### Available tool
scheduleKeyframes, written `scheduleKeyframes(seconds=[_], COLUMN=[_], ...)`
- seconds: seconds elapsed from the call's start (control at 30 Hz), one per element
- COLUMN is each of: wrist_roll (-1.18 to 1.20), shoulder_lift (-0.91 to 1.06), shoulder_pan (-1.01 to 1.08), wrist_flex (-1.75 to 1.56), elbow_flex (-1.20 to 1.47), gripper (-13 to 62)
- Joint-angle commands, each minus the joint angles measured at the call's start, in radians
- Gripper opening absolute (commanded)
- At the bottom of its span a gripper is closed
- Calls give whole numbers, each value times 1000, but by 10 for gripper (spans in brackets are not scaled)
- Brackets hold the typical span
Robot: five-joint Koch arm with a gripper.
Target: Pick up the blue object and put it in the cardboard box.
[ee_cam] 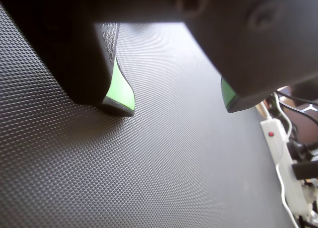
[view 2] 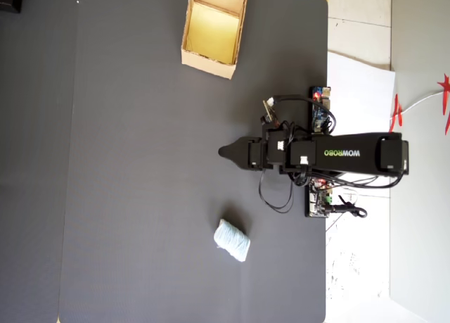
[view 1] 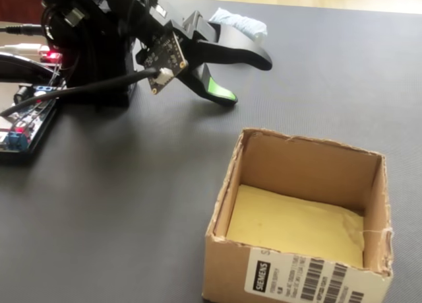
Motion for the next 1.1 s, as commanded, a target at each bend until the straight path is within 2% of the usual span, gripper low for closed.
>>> scheduleKeyframes(seconds=[0.0, 0.3, 0.73, 1.07], wrist_roll=[66, 98, 94, 97], shoulder_lift=[87, 87, 87, 87], shoulder_pan=[-5, -92, -468, -649], wrist_flex=[100, 87, 89, 114], elbow_flex=[40, 37, 32, 14], gripper=[344, 343, 343, 337])
